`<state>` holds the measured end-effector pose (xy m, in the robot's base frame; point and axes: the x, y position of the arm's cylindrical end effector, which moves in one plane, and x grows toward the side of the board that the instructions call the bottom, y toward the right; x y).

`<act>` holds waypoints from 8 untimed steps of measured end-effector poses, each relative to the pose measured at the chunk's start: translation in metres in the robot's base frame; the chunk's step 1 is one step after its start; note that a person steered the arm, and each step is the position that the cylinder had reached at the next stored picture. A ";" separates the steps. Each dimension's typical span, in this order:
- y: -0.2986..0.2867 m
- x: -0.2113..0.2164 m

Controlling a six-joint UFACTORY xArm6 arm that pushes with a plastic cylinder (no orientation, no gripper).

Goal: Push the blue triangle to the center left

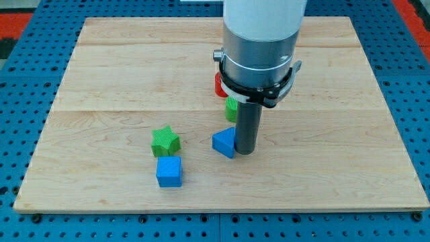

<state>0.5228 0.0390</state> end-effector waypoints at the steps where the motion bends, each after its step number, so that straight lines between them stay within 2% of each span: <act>1: -0.003 0.000; 3: 0.006 0.000; 5: -0.001 0.025; 6: -0.032 0.010; 7: -0.063 -0.023; 8: -0.069 -0.040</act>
<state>0.4832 -0.0300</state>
